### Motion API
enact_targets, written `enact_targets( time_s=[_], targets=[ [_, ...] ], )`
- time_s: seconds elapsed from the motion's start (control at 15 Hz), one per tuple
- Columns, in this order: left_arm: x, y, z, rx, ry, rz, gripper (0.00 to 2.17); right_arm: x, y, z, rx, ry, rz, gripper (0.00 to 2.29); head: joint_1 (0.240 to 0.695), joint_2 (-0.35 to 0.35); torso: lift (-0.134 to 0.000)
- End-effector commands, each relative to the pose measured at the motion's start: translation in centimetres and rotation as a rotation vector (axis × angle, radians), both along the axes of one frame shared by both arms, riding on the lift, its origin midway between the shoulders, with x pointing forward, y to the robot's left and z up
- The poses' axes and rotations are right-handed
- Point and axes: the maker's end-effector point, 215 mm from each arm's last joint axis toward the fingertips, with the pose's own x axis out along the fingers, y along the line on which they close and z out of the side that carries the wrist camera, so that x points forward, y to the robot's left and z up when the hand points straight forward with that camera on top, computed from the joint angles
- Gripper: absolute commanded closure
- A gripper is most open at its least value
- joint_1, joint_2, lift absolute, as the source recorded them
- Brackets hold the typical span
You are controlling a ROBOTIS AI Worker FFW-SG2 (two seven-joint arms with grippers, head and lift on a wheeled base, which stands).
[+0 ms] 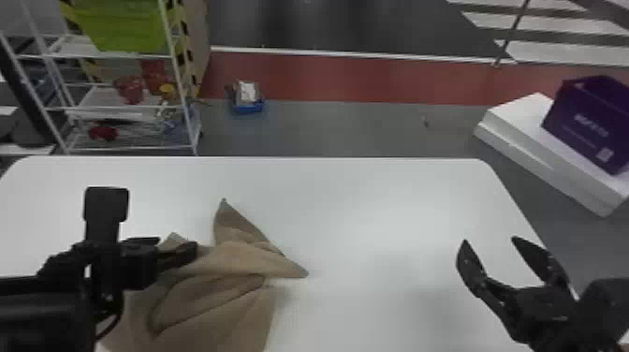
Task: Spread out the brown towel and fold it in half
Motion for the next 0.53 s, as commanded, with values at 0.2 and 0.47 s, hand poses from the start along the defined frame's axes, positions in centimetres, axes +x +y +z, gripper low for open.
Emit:
enact_targets(
  time_s=[0.2,0.47],
  targets=[
    [0.17,0.14,-0.49,0.003,0.011,0.000,0.94,0.29,0.02,-0.08,0.003,-0.001,0.000,0.17,0.695,-0.102,-0.124],
    [0.02,0.53,-0.47,0.008,0.008,0.012,1.35,0.41,-0.03,-0.05,0.004,-0.005,-0.001,0.17,0.695,-0.100,-0.124]
  ],
)
